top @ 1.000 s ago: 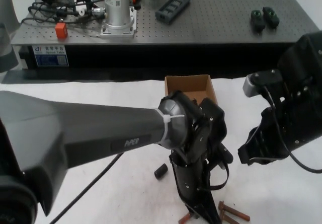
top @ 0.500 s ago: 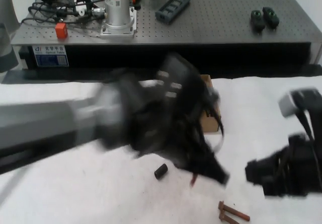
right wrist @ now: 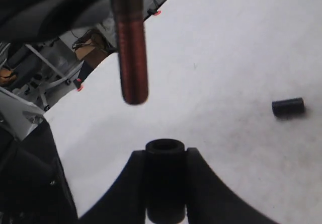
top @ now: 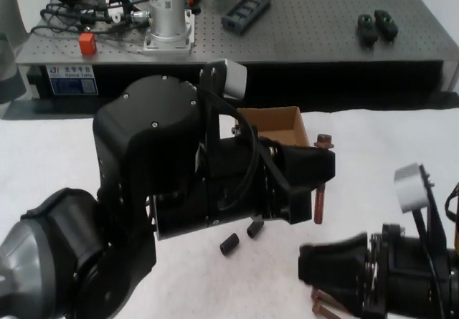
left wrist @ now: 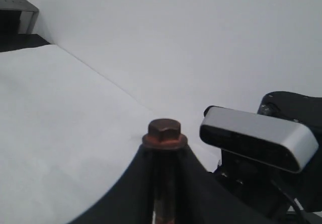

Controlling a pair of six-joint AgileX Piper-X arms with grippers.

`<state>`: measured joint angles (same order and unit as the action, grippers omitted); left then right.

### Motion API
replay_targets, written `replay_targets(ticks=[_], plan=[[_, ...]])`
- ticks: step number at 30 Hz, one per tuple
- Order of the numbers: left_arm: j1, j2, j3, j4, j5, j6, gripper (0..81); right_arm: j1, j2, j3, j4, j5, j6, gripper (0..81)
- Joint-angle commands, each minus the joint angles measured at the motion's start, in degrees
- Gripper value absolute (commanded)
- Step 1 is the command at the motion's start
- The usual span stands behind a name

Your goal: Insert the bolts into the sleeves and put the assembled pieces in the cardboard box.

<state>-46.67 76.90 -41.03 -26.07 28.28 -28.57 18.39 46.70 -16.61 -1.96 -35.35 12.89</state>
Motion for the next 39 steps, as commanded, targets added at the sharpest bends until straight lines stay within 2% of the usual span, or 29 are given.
replay_targets(ticks=[1,9,12,16,20,24,35,39], plan=[[0.2,-0.4,-0.1,-1.8,0.4,-1.3,0.7,0.3,0.1,-0.1,-5.0,1.9,0.9,2.5],[0.2,-0.4,-0.1,-1.9,-7.1,-1.2,0.7,0.3,-1.1,-0.1,-5.3,4.6,1.7,2.5],[0.2,-0.4,-0.1,-1.9,-6.8,-1.2,0.7,0.3,-1.4,-0.1,-7.0,4.8,1.7,2.5],[0.2,-0.4,-0.1,-1.9,-3.1,-1.2,0.7,0.3,-1.4,-0.1,-9.2,4.8,1.7,2.5],[0.2,-0.4,-0.1,-2.2,-1.9,-1.2,0.7,0.4,-1.1,-0.1,-9.2,2.2,2.0,2.5],[0.2,-0.4,-0.1,-2.2,-0.8,-1.2,0.7,0.4,-1.2,-0.1,-9.8,3.4,2.2,2.5],[0.2,-0.4,-0.1,-2.3,-1.2,-1.0,0.7,0.4,-1.2,-0.1,-15.5,6.5,3.0,2.5],[0.2,-0.4,-0.1,-2.3,-4.6,-0.6,0.7,0.4,-1.2,-0.1,-13.5,6.4,3.0,2.5]])
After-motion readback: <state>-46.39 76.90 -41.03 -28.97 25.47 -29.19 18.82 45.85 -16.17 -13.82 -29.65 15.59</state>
